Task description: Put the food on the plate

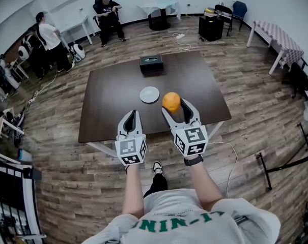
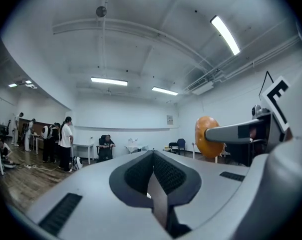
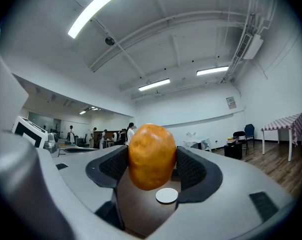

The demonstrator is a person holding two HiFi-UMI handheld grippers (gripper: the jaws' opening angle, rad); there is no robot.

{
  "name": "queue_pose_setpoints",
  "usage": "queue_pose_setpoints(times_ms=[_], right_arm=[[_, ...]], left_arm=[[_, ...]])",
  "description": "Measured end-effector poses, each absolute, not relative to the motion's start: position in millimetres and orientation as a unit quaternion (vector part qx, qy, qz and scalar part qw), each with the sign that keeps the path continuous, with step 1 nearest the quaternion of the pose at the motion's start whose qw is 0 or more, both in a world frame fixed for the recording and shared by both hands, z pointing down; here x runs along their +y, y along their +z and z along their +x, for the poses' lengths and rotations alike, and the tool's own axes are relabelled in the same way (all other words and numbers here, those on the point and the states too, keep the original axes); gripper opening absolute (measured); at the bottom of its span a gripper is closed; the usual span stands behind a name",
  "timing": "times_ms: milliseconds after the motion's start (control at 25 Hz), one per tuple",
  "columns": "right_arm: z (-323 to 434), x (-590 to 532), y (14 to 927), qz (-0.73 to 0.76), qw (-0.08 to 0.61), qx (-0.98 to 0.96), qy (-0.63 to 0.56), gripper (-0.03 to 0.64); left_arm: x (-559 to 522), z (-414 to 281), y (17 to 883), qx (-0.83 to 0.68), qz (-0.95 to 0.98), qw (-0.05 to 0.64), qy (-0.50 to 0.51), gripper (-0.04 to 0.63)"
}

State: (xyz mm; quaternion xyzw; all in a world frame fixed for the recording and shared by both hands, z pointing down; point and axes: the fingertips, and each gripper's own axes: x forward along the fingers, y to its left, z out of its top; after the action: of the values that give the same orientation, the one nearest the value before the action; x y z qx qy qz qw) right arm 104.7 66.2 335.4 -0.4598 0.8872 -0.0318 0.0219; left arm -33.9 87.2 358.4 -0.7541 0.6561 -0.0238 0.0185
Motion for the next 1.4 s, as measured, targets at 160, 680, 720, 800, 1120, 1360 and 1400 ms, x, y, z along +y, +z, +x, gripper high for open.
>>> queue_pose_setpoints(times_ms=[160, 680, 720, 800, 1120, 1360, 1400], right_arm=[[77.8, 7.1, 338.4, -0.468, 0.016, 0.883, -0.037, 0.312], [-12.5, -123.5, 358.7, -0.473, -0.011, 0.88, -0.054, 0.313], [-17.6, -130.7, 363.3, -0.473, -0.014, 0.879, -0.058, 0.313], [-26.0, -147.1, 374.7, -0.473, -0.024, 0.878, -0.066, 0.313], [-26.1, -230.0, 412.3, -0.468, -0.046, 0.875, -0.117, 0.313], [-26.5, -286.3, 431.3, -0.463, -0.067, 0.876, -0.118, 0.313], [-27.6, -295.0, 436.4, -0.463, -0.069, 0.875, -0.124, 0.313]], left_arm=[[28.9, -58.5, 348.1, 0.648, -0.761, 0.028, -0.013, 0.014], [-104.9, -141.9, 360.5, 0.634, -0.773, 0.006, -0.013, 0.015], [-114.0, -146.9, 364.0, 0.633, -0.774, 0.004, -0.014, 0.015], [-133.8, -153.7, 374.3, 0.63, -0.777, -0.006, -0.016, 0.014], [-216.5, -146.9, 407.7, 0.618, -0.784, -0.04, -0.031, 0.014], [-261.7, -151.2, 426.8, 0.628, -0.775, -0.053, -0.041, 0.015], [-268.0, -153.1, 430.6, 0.631, -0.772, -0.051, -0.049, 0.014]])
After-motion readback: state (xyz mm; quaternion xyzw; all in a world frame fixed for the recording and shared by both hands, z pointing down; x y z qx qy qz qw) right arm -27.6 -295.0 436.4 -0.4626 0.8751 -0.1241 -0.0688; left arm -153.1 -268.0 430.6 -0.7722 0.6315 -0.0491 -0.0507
